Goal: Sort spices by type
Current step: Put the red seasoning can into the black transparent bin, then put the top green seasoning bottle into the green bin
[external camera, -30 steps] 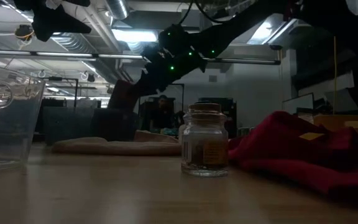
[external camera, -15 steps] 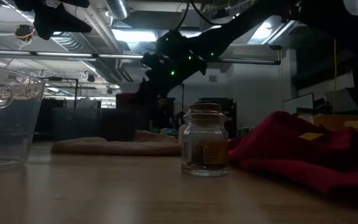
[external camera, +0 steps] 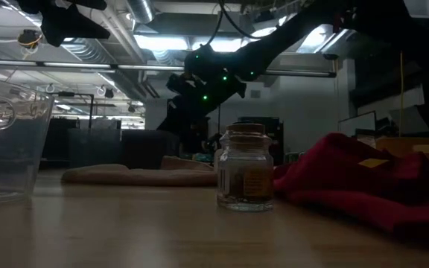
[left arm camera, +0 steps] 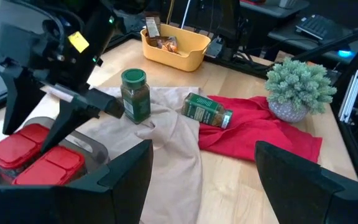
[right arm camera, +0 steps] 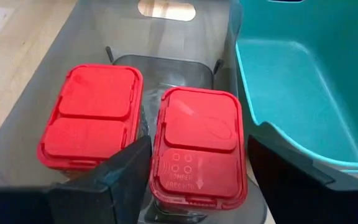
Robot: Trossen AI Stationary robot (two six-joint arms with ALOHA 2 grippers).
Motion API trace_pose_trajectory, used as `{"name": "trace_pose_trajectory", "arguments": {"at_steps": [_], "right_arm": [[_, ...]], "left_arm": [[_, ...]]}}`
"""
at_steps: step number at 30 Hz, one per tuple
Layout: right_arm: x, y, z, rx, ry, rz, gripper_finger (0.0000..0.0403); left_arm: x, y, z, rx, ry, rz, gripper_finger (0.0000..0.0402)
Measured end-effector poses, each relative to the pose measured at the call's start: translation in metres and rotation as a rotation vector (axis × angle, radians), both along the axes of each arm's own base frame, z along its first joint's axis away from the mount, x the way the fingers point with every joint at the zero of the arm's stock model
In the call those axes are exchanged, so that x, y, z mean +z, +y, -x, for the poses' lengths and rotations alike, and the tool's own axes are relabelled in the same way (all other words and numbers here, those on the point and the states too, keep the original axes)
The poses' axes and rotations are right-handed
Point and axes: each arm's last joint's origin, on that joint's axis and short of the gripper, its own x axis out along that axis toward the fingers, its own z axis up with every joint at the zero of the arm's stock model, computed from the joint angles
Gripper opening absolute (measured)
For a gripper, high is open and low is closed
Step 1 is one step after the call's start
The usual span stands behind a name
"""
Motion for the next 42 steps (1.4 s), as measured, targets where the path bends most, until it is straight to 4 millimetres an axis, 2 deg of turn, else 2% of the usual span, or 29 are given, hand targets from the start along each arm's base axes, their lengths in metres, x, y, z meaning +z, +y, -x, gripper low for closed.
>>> {"name": "trace_pose_trajectory", "arguments": {"at_steps": [8,12,20,25,29,35,42], "right_arm": [[0.001,0.0,0.0,0.0,-0.002,0.001,0.0268],[0.011,0.001,0.001,0.0,0.009,-0.003,0.0268],[0.068,-0.001,0.003,-0.044,0.139,0.017,0.0269],[0.111,0.004,0.017,-0.027,0.264,0.012,0.0269],[0.132,0.01,0.034,-0.026,0.388,-0.037,0.0269],[0.127,0.017,0.054,-0.109,0.601,-0.184,0.0269],[0.125,0.02,0.064,-0.25,0.7,-0.279,0.0269]], "left_arm": [[0.0,0.0,0.0,-0.004,0.003,-0.013,0.0265],[0.0,0.0,0.0,-0.005,0.004,-0.015,0.0265],[0.0,0.006,-0.003,0.037,0.001,-0.006,0.0265],[0.0,0.015,-0.007,0.095,0.001,-0.005,0.0265],[0.0,0.023,-0.01,0.152,-0.004,0.01,0.0265],[0.0,0.032,-0.013,0.211,-0.008,0.018,0.0265],[0.0,0.038,-0.015,0.246,-0.006,0.015,0.0265]]}}
